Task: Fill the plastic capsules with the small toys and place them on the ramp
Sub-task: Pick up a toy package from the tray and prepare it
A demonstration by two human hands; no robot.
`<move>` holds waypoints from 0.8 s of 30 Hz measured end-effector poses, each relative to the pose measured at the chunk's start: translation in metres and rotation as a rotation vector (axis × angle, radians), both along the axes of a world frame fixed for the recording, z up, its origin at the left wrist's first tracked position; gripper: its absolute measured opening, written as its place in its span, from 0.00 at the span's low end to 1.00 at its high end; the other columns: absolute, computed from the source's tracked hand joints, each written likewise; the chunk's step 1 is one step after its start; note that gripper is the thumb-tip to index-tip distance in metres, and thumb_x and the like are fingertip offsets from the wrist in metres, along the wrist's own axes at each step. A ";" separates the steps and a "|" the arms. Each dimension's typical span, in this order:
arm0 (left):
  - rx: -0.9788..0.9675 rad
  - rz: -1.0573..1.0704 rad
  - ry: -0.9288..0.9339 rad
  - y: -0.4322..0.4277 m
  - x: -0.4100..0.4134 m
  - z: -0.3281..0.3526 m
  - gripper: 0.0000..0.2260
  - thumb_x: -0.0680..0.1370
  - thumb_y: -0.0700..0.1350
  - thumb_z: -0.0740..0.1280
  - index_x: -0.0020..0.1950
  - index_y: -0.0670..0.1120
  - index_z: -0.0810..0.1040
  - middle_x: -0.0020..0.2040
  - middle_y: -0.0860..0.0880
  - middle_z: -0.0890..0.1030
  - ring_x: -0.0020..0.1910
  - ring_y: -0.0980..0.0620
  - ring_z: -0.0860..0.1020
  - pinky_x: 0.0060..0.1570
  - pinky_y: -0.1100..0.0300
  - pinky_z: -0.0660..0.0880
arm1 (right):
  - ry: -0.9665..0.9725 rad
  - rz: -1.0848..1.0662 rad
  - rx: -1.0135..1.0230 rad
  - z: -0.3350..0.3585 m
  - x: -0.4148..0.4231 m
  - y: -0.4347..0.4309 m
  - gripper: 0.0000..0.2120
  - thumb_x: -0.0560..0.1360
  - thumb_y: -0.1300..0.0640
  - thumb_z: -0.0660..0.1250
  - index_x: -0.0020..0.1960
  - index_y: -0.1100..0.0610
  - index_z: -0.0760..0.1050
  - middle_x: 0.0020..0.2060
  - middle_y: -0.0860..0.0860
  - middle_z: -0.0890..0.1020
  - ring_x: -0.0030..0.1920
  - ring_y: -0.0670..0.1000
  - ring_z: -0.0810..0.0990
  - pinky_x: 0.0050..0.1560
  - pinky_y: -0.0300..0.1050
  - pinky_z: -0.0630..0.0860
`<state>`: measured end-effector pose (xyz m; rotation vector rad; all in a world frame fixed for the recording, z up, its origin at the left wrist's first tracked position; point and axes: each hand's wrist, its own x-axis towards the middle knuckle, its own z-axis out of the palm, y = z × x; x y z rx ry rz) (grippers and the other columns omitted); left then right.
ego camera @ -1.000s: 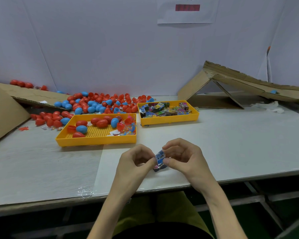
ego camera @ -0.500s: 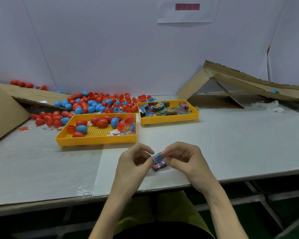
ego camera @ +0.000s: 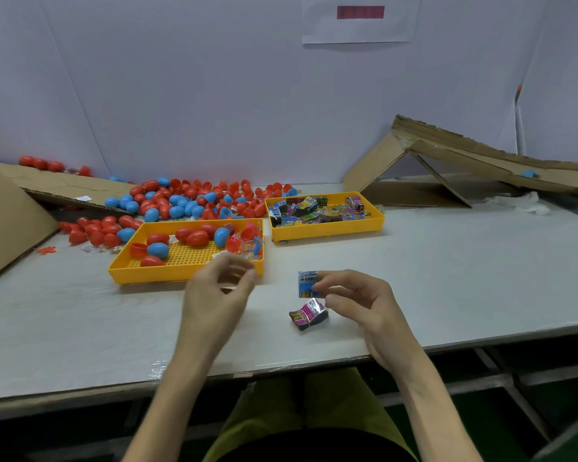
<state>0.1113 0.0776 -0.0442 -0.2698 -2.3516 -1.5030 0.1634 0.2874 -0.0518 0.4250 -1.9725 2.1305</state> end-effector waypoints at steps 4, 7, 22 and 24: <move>-0.435 0.270 0.103 -0.027 -0.048 0.020 0.11 0.78 0.42 0.72 0.60 0.47 0.80 0.59 0.48 0.82 0.58 0.49 0.78 0.55 0.52 0.77 | -0.022 0.015 0.001 0.002 0.001 -0.001 0.07 0.66 0.50 0.72 0.44 0.47 0.85 0.55 0.47 0.84 0.57 0.50 0.83 0.50 0.36 0.77; -0.634 0.342 0.040 -0.038 -0.088 0.031 0.16 0.78 0.42 0.71 0.66 0.47 0.78 0.62 0.44 0.81 0.59 0.44 0.78 0.55 0.47 0.77 | -0.031 0.014 -0.006 0.003 0.002 -0.001 0.09 0.65 0.49 0.72 0.45 0.47 0.85 0.56 0.46 0.84 0.57 0.51 0.83 0.49 0.36 0.77; -0.006 -0.046 0.022 -0.027 -0.056 0.033 0.15 0.75 0.42 0.75 0.57 0.58 0.81 0.47 0.57 0.83 0.46 0.58 0.81 0.48 0.63 0.81 | 0.012 -0.069 -0.043 -0.002 -0.001 0.000 0.09 0.67 0.50 0.70 0.45 0.48 0.85 0.51 0.51 0.85 0.52 0.50 0.84 0.47 0.36 0.77; 0.310 -0.260 -0.064 -0.015 -0.019 0.027 0.17 0.72 0.46 0.76 0.58 0.60 0.82 0.48 0.56 0.84 0.49 0.58 0.83 0.47 0.65 0.81 | 0.025 -0.079 -0.058 -0.003 -0.001 0.001 0.09 0.67 0.50 0.70 0.45 0.48 0.85 0.50 0.51 0.86 0.50 0.49 0.84 0.47 0.36 0.77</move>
